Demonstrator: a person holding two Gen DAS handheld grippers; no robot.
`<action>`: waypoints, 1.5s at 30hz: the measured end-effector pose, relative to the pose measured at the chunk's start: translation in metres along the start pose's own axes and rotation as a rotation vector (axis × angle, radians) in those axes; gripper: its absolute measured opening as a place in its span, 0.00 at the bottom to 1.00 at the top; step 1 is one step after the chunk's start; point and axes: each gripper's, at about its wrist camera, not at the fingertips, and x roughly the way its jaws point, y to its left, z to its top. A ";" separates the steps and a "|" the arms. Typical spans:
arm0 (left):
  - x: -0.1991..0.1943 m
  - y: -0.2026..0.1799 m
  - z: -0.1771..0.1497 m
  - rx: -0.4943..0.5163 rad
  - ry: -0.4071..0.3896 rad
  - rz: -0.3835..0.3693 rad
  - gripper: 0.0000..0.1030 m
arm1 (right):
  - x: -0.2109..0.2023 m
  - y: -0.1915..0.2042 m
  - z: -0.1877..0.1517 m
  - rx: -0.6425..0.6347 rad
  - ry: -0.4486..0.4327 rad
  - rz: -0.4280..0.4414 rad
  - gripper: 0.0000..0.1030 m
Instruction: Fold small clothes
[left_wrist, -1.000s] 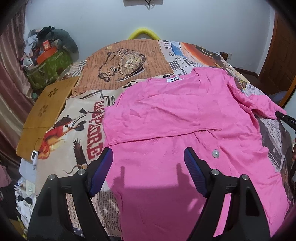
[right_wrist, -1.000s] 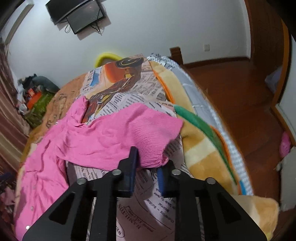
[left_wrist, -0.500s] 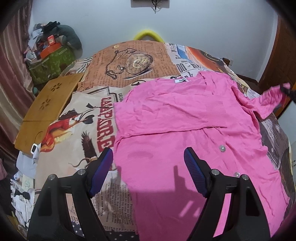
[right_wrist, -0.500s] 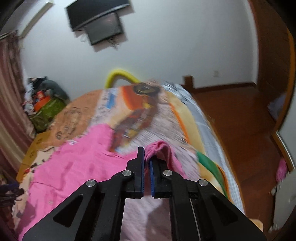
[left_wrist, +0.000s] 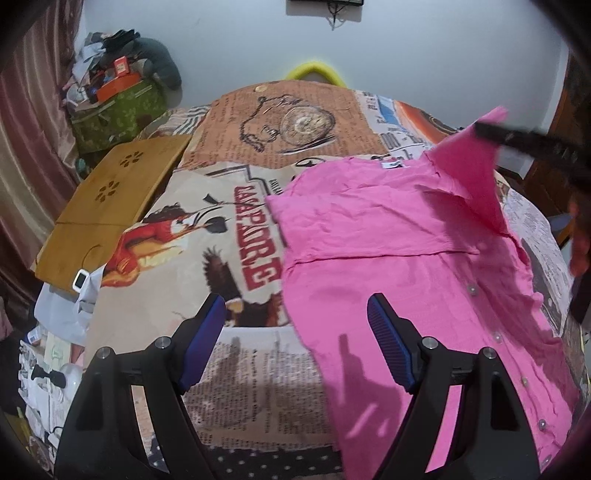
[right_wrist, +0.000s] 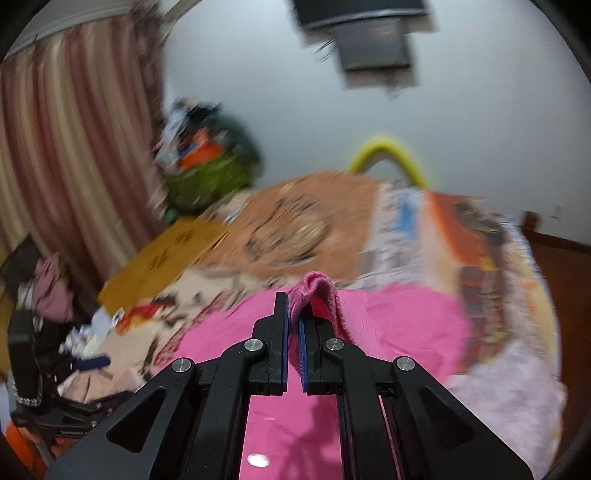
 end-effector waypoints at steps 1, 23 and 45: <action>0.001 0.003 -0.001 -0.003 0.005 0.003 0.76 | 0.015 0.011 -0.005 -0.019 0.036 0.018 0.04; 0.040 -0.034 0.038 -0.034 0.082 -0.117 0.76 | -0.027 -0.043 -0.061 0.000 0.148 -0.045 0.42; 0.103 -0.075 0.043 0.070 0.178 0.006 0.76 | 0.011 -0.078 -0.095 -0.102 0.178 -0.236 0.41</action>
